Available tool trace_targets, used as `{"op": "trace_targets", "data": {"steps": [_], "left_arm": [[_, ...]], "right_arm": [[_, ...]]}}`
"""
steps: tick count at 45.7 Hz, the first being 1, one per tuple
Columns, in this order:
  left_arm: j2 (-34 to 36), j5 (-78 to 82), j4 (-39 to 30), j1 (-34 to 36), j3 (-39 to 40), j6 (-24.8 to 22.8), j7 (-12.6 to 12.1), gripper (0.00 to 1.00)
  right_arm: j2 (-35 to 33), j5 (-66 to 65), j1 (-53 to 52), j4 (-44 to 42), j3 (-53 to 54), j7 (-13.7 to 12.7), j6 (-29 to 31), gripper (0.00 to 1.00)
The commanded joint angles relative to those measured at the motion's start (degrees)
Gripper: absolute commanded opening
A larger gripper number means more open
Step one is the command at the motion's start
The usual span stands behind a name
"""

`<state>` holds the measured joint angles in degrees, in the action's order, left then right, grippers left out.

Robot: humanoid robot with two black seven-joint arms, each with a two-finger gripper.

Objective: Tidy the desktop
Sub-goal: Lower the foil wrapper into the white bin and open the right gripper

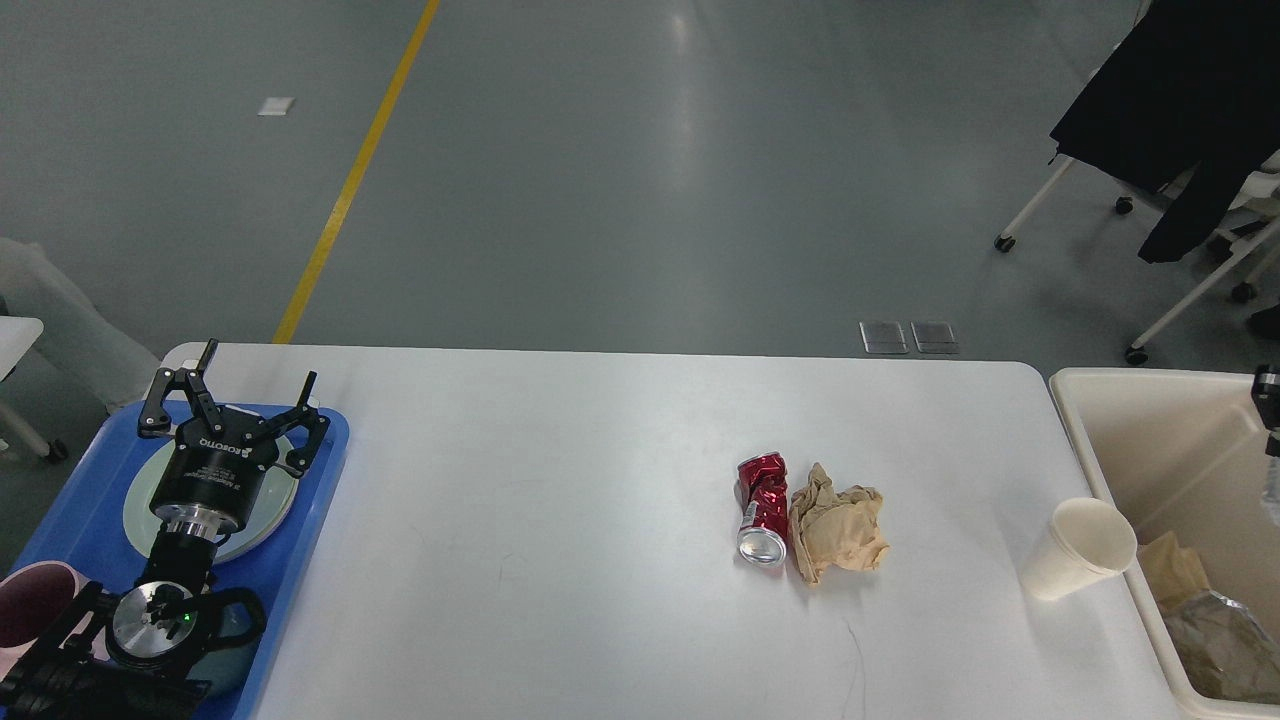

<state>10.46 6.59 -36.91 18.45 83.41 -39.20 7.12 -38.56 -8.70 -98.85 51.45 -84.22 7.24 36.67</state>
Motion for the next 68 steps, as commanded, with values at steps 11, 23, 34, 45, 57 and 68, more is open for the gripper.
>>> {"op": "trace_targets", "data": {"steps": [11, 23, 34, 45, 57, 68], "left_arm": [[0.0, 0.0, 0.0, 0.0, 0.0, 0.0, 0.0, 0.96], [0.0, 0.0, 0.0, 0.0, 0.0, 0.0, 0.0, 0.96], [0.0, 0.0, 0.0, 0.0, 0.0, 0.0, 0.0, 0.96], [0.0, 0.0, 0.0, 0.0, 0.0, 0.0, 0.0, 0.96], [0.0, 0.0, 0.0, 0.0, 0.0, 0.0, -0.1, 0.96], [0.0, 0.0, 0.0, 0.0, 0.0, 0.0, -0.1, 0.96]], "right_arm": [[3.8, 0.3, 35.8, -23.7, 15.7, 0.0, -17.7, 0.0], [13.0, 1.1, 56.5, -39.1, 18.8, -2.0, -30.4, 0.0], [16.2, 1.2, 62.7, -43.5, 20.9, -3.8, -34.0, 0.0], [16.4, 1.1, 63.2, -43.5, 20.9, -3.8, -34.0, 0.0], [16.6, 1.1, 63.6, -43.0, 21.1, -3.6, -40.2, 1.0], [16.2, 1.1, 63.9, -42.9, 21.0, -3.6, -40.2, 1.0]]}}
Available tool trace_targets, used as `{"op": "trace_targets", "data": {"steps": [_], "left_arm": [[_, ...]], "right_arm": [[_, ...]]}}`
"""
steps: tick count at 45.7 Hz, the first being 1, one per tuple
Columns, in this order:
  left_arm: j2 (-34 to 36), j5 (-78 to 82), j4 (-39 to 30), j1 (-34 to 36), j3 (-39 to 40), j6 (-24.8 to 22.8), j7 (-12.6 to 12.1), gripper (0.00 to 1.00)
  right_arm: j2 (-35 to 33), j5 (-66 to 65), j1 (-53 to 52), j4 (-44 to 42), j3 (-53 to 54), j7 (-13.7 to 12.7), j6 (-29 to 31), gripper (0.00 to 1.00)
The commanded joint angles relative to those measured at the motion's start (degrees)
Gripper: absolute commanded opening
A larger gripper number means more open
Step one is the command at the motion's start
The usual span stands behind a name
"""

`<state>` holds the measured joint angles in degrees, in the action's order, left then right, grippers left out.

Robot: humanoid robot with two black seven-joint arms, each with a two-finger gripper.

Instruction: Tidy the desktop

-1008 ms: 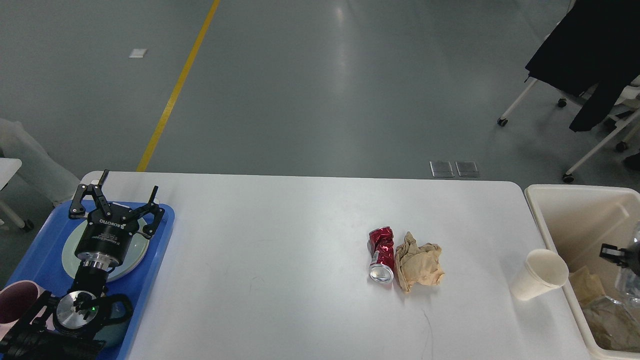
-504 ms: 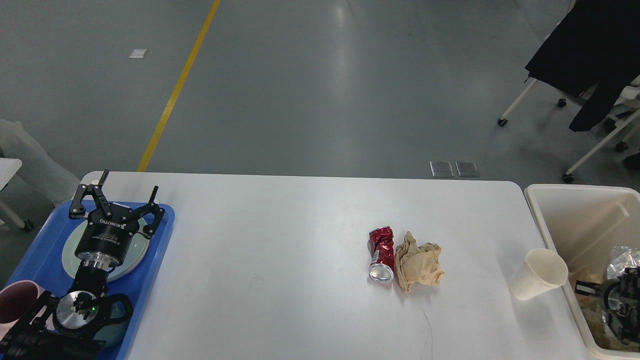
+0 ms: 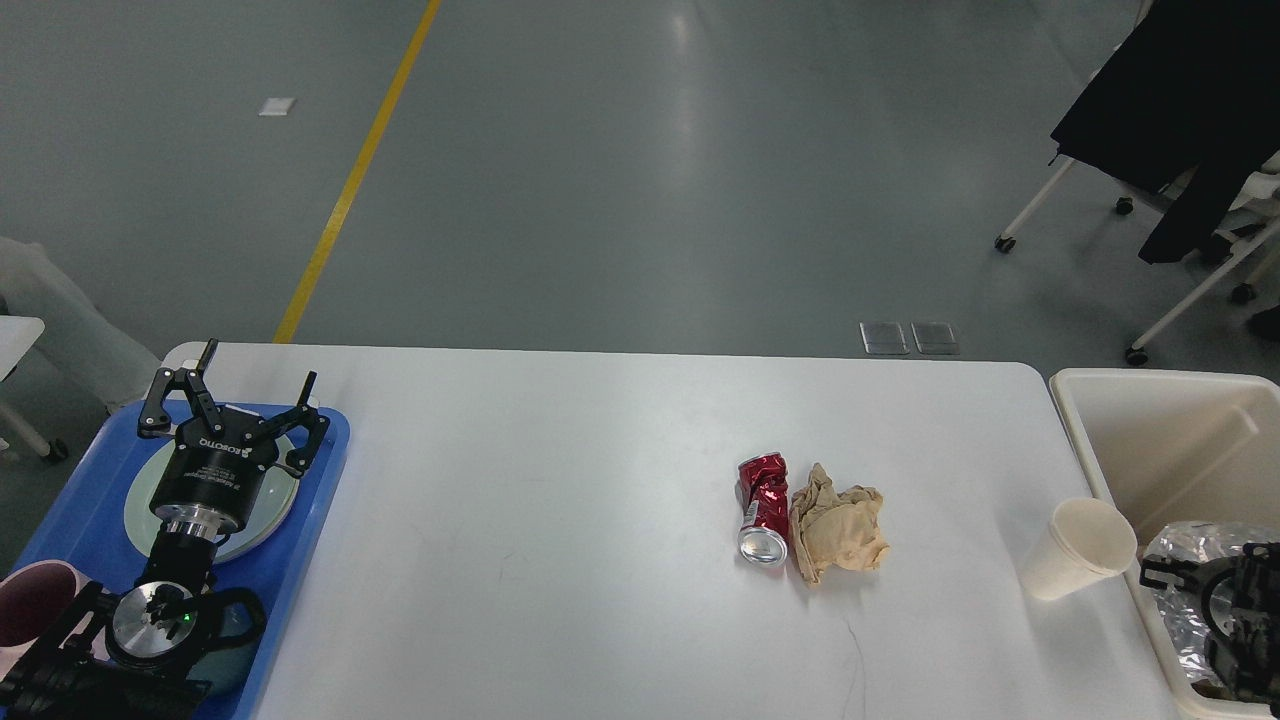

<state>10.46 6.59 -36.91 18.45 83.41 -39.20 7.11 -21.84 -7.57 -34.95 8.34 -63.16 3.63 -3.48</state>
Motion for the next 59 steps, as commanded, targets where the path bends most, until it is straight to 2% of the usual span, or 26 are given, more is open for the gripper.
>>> {"op": "trace_targets", "data": {"steps": [1, 7, 12, 24, 28, 36, 46, 52, 59], "left_arm": [[0.0, 0.0, 0.0, 0.0, 0.0, 0.0, 0.0, 0.96], [0.0, 0.0, 0.0, 0.0, 0.0, 0.0, 0.0, 0.96], [0.0, 0.0, 0.0, 0.0, 0.0, 0.0, 0.0, 0.96], [0.0, 0.0, 0.0, 0.0, 0.0, 0.0, 0.0, 0.96], [0.0, 0.0, 0.0, 0.0, 0.0, 0.0, 0.0, 0.96], [0.0, 0.0, 0.0, 0.0, 0.0, 0.0, 0.0, 0.96], [0.0, 0.0, 0.0, 0.0, 0.0, 0.0, -0.1, 0.96], [0.0, 0.0, 0.0, 0.0, 0.0, 0.0, -0.1, 0.96], [0.0, 0.0, 0.0, 0.0, 0.0, 0.0, -0.1, 0.96]], "right_arm": [[-0.6, -0.1, -0.2, 0.4, 0.1, 0.0, 0.0, 1.0], [-0.7, -0.2, -1.3, 0.6, 0.0, -0.1, 0.4, 1.0], [-3.2, -0.3, -3.8, 1.4, 0.0, -0.2, 3.4, 1.0], [-10.8, -2.0, -20.8, 11.9, -2.4, -1.7, 19.8, 1.0], [-12.2, -5.5, -30.3, 19.2, -5.7, -1.8, 24.5, 1.0], [-13.1, -10.6, -53.2, 40.6, -14.9, -1.8, 28.5, 1.0], [-7.7, -10.8, -76.1, 61.5, -23.4, -2.0, 37.5, 1.0], [-3.9, -10.5, -86.9, 70.5, -25.7, -2.0, 39.9, 1.0], [-3.4, -10.4, -95.3, 77.8, -24.9, -2.0, 42.1, 1.0]]}}
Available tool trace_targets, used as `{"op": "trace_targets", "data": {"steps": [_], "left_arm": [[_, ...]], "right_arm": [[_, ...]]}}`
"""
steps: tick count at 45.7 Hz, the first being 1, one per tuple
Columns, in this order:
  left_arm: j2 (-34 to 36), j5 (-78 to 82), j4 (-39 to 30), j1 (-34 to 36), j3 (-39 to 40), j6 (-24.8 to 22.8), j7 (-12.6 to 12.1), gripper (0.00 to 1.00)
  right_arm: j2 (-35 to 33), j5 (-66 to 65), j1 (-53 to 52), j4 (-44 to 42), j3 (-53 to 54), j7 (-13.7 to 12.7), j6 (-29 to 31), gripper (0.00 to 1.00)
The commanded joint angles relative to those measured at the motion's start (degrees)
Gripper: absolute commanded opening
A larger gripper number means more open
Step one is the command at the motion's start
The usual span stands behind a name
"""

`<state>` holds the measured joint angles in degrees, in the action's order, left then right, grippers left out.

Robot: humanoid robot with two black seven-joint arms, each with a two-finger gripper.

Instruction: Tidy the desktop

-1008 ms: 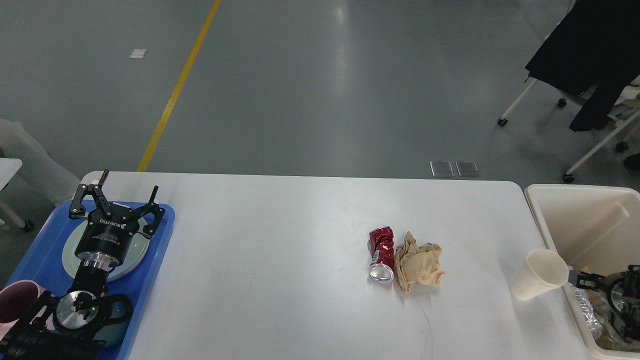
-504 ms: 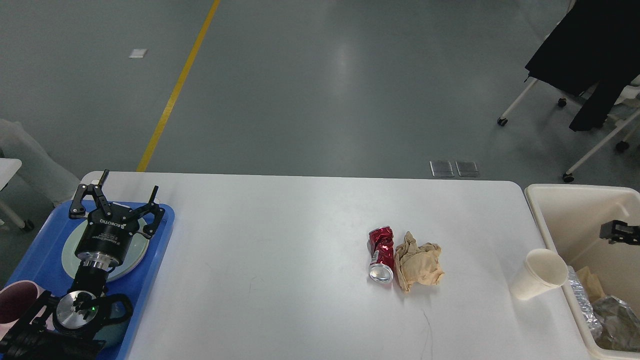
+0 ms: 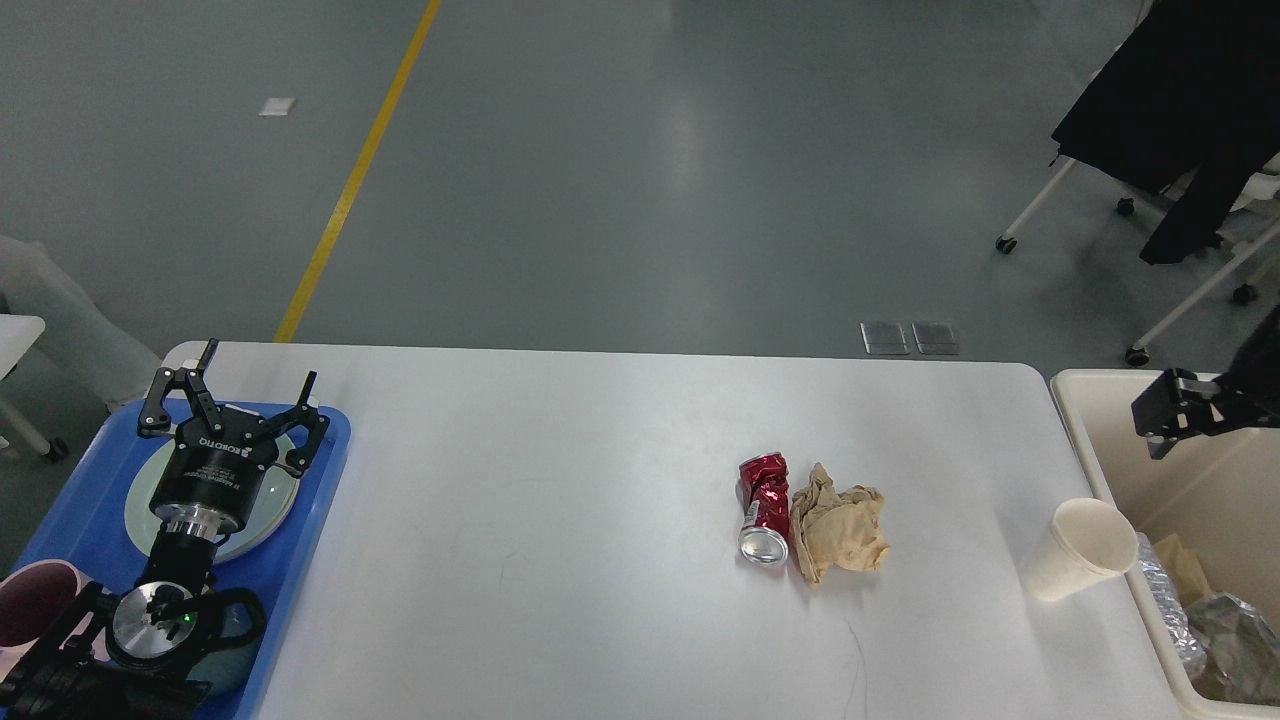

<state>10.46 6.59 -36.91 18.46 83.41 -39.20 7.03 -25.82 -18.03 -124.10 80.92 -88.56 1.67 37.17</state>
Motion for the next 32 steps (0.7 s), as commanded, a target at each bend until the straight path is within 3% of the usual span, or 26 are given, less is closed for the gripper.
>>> {"op": "trace_targets", "data": {"steps": [1, 7, 15, 32], "left_arm": [[0.0, 0.0, 0.0, 0.0, 0.0, 0.0, 0.0, 0.96], [0.0, 0.0, 0.0, 0.0, 0.0, 0.0, 0.1, 0.96], [0.0, 0.0, 0.0, 0.0, 0.0, 0.0, 0.0, 0.96], [0.0, 0.0, 0.0, 0.0, 0.0, 0.0, 0.1, 0.96]], "right_arm": [[0.7, 0.1, -7.2, 6.8, 0.8, 0.0, 1.5, 1.0], [0.8, -0.3, -14.1, 15.1, 3.7, 0.1, 0.9, 1.0], [0.7, -0.5, -14.2, 15.9, 4.9, 0.1, -1.7, 1.0], [0.1, -0.4, 4.8, 8.7, 6.5, 0.1, -18.4, 1.0]]}}
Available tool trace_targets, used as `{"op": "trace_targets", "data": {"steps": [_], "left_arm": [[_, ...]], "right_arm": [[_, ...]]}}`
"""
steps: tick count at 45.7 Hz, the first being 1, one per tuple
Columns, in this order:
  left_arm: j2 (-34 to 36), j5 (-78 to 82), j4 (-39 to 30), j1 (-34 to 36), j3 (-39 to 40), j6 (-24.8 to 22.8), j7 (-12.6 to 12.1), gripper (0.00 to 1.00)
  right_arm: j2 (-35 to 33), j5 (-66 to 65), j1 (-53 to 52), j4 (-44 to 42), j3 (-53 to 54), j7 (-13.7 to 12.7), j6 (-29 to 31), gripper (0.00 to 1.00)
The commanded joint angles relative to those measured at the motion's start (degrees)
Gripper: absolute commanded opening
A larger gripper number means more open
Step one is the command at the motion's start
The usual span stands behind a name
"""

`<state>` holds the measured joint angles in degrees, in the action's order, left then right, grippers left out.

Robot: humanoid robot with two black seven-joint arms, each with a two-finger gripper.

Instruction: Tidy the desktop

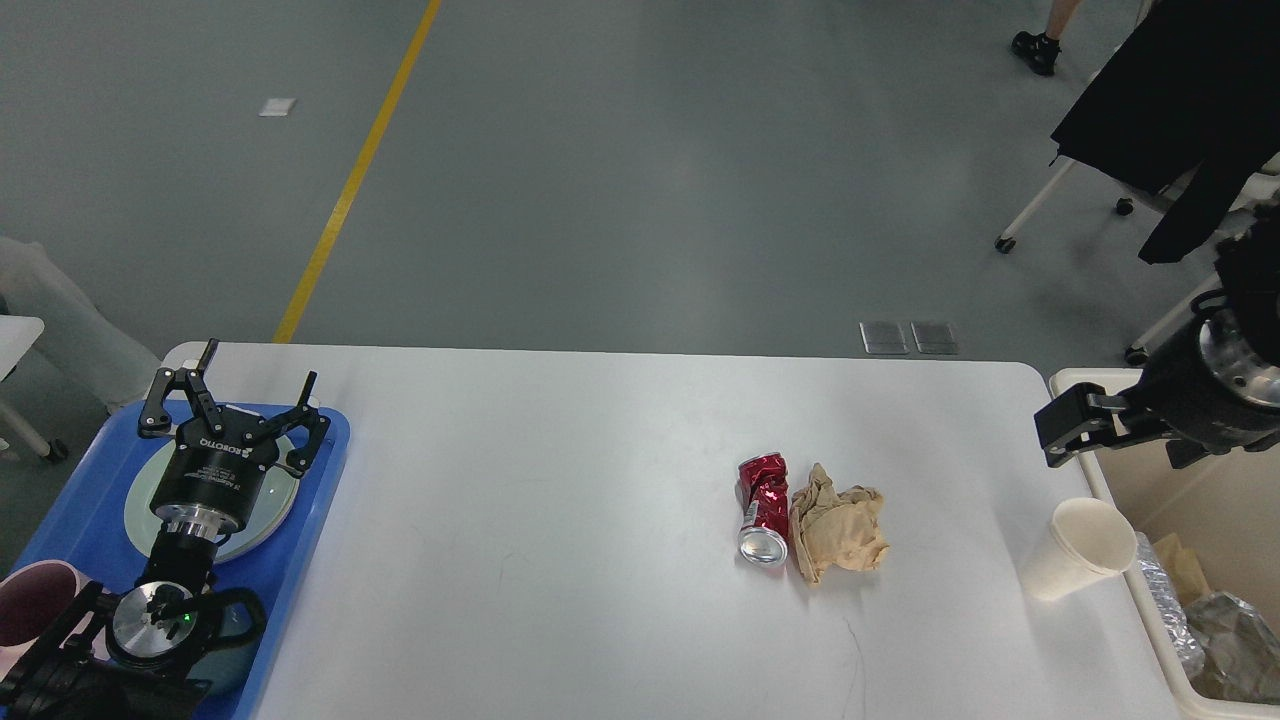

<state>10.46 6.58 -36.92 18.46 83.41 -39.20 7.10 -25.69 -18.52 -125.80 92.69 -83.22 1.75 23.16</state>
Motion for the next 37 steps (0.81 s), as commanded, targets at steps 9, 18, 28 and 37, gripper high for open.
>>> {"op": "trace_targets", "data": {"steps": [9, 18, 28, 37], "left_arm": [[0.0, 0.0, 0.0, 0.0, 0.0, 0.0, 0.0, 0.96], [0.0, 0.0, 0.0, 0.0, 0.0, 0.0, -0.1, 0.96], [0.0, 0.0, 0.0, 0.0, 0.0, 0.0, 0.0, 0.96], [0.0, 0.0, 0.0, 0.0, 0.0, 0.0, -0.1, 0.96]], "right_arm": [[-0.1, 0.2, 18.4, -12.2, 3.4, 0.0, -6.8, 1.0], [0.1, 0.0, 24.9, -14.7, 7.9, 0.0, -6.8, 1.0], [0.6, 0.1, 34.2, -22.8, 11.4, 0.0, -6.8, 1.0], [1.8, 0.1, 41.9, -30.5, 13.0, -0.1, -7.2, 0.99]]}}
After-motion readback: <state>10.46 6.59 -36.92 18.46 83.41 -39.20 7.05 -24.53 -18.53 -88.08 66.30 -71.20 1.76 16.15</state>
